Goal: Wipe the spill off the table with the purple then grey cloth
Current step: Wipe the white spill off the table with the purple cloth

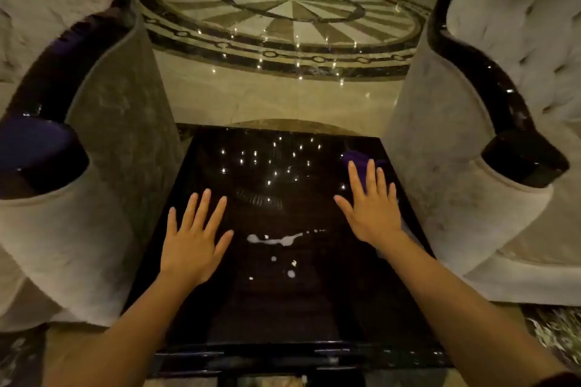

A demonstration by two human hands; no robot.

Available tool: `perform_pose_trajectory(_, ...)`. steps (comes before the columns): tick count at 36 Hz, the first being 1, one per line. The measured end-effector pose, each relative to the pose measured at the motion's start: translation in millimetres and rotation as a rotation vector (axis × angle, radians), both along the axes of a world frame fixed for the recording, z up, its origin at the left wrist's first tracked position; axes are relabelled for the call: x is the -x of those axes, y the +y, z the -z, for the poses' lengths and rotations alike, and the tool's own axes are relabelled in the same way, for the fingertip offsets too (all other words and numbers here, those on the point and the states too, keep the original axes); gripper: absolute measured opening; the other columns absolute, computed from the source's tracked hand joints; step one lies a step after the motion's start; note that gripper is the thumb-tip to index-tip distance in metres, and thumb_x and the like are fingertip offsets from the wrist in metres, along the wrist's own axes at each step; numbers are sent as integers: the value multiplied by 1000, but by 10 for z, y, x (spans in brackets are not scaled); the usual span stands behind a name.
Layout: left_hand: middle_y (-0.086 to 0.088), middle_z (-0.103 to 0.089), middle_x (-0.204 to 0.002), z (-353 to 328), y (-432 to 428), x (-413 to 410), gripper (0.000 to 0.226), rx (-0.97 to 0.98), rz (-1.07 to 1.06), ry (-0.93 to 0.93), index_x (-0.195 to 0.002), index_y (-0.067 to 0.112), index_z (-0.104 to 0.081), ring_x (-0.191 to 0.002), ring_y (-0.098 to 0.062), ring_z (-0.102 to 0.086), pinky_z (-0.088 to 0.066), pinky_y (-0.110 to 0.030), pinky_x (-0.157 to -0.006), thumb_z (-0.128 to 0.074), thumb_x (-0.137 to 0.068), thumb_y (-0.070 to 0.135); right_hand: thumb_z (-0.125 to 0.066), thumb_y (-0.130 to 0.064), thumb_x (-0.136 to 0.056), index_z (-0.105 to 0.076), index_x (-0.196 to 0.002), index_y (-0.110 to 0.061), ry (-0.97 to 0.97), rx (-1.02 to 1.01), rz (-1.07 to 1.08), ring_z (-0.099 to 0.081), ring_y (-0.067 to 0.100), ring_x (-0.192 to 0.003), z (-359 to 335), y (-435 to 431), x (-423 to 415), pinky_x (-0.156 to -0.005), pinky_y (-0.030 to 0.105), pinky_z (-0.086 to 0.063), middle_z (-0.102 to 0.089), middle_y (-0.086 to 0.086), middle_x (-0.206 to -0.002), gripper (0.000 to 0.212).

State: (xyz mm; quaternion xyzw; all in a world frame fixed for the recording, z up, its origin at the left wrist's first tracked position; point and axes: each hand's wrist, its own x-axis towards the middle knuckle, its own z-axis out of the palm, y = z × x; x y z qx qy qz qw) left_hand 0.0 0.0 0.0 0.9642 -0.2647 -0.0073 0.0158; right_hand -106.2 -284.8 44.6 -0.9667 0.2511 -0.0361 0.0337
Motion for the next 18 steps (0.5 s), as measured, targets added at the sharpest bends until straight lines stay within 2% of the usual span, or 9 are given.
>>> perform_pose_trajectory(3, 2, 29, -144, 310, -11, -44, 61, 27, -8, -33, -129, 33, 32, -132, -16, 28, 5, -46, -116, 4, -83, 62, -21, -54, -93, 20, -140, -29, 2, 29, -2, 12, 30, -142, 229, -58, -92, -116, 48, -1, 17, 13, -155, 67)
perform_pose_trajectory(5, 3, 31, -143, 490, -42, -83, 61, 44, -22, -32, -128, 33, 33, -131, -15, 29, 6, -45, -116, -9, -90, 54, -21, -54, -93, 20, -140, -28, -9, 34, -12, 11, 30, -142, 387, -105, -142, -116, 48, -2, 17, 13, -154, 67)
perform_pose_trajectory(9, 4, 31, -141, 680, -56, -191, 58, 73, -29, -30, -129, 31, 31, -131, -13, 28, 7, -44, -116, -12, -94, 47, -23, -53, -94, 19, -141, -27, -22, 68, -29, 10, 31, -142, 590, -209, -228, -116, 49, -3, 16, 13, -155, 68)
perform_pose_trajectory(12, 6, 29, -141, 722, -77, -269, 57, 115, -25, 0, -129, 31, 30, -139, -15, 22, 7, -43, -116, -14, -95, 43, -23, -52, -94, 17, -141, -28, -29, 73, -39, 10, 31, -142, 692, -306, -302, -116, 49, -3, 16, 13, -155, 67)
perform_pose_trajectory(18, 2, 17, -155, 769, -121, -401, 55, 130, -27, 129, -132, 30, 27, -143, -16, 15, 5, -42, -117, -15, -97, 41, -23, -52, -94, 18, -141, -30, -34, 52, -43, 10, 30, -142, 815, -505, -486, -116, 48, -3, 16, 13, -155, 65)
